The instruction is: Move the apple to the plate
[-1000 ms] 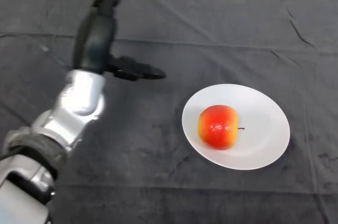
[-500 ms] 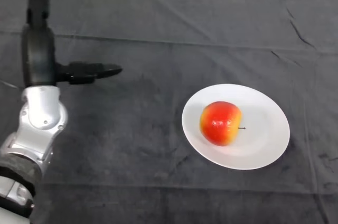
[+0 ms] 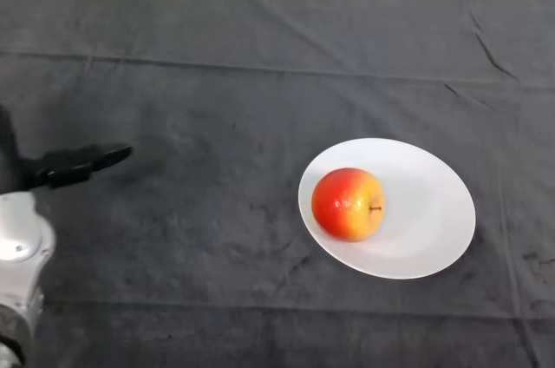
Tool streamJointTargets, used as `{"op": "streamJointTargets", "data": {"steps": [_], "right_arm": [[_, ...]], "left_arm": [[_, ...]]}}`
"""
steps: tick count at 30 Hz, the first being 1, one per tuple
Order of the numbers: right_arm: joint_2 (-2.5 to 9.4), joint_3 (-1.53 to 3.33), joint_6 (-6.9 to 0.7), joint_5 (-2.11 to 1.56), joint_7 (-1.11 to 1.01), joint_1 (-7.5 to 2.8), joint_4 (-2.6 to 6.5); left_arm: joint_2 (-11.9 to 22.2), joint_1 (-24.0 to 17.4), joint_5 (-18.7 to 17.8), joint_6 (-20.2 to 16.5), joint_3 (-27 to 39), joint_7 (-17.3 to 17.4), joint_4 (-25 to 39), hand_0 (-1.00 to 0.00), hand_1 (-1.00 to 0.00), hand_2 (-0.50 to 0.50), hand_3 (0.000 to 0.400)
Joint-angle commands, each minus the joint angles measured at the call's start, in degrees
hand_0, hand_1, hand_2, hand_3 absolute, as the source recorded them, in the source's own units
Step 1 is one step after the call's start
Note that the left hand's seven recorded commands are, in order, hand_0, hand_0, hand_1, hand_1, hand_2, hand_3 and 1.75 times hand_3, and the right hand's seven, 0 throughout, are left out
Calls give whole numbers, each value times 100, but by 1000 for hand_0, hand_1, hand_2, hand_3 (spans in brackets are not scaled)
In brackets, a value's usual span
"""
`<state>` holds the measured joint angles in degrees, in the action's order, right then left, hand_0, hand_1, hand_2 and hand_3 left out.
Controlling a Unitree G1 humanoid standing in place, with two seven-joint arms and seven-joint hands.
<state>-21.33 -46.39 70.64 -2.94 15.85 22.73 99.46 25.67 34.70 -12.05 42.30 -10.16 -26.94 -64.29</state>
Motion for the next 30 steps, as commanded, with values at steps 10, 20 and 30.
{"op": "streamJointTargets", "data": {"steps": [10,20,30], "right_arm": [[747,-55,-192,85,5,-467,393],[747,-58,-192,90,6,-467,394],[746,-61,-192,93,7,-468,395]], "left_arm": [[424,-443,-352,155,671,253,-447,0,0,0,0],[144,-664,-401,76,1009,53,-702,0,0,0,0],[-152,-804,-446,6,1261,-120,-698,0,0,0,0]]}}
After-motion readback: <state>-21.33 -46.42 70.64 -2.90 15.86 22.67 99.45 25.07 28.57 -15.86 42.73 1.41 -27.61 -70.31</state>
